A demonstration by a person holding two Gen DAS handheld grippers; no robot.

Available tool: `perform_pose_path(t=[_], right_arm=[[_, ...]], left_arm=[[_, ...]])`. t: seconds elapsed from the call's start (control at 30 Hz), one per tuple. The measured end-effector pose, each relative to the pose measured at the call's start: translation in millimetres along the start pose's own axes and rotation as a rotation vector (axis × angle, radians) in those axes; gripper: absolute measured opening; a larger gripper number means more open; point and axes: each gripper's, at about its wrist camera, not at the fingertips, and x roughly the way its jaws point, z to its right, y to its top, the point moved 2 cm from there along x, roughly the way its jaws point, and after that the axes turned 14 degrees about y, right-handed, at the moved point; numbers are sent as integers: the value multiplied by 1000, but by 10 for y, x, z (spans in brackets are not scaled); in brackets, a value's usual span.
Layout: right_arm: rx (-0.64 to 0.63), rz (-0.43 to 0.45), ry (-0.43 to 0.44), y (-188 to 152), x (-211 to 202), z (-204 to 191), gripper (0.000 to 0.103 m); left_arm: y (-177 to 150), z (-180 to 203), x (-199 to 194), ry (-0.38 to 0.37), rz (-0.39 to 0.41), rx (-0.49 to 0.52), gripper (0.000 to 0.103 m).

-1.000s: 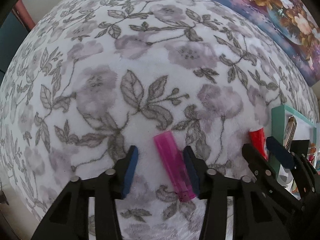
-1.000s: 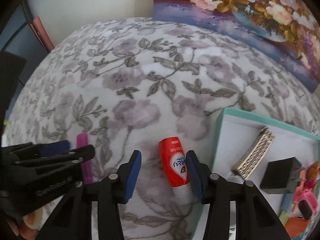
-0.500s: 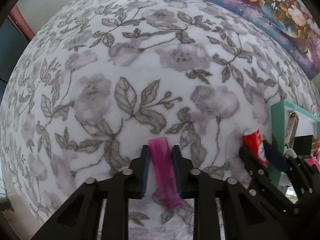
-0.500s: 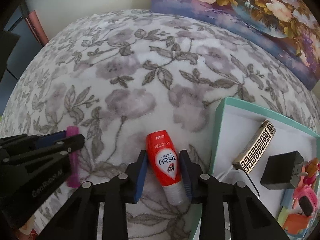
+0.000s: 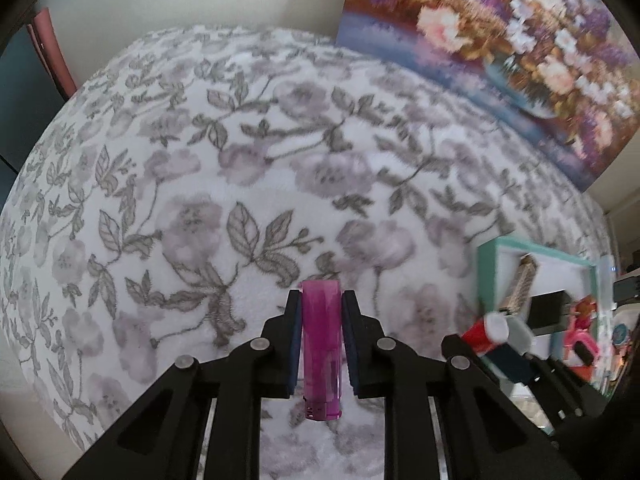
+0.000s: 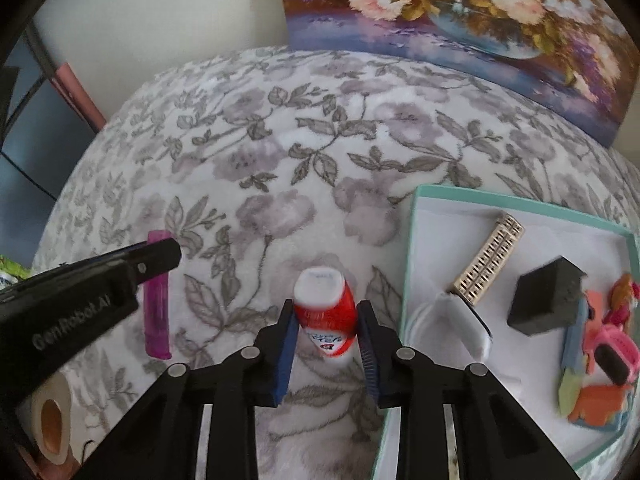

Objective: Organize rigid objects
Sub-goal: 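Carry the lighter and tube over the tray and open both grippers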

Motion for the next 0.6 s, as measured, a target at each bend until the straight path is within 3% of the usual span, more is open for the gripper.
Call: perform_pose_path(t=[0.33, 0.6], right_arm=[[58, 141, 1, -132, -730, 31, 31], [111, 259, -63, -358, -1421, 307, 31]], left_arm=[[-82, 33, -600, -23, 148, 29, 20], [-289, 393, -977, -64, 219, 109, 20]])
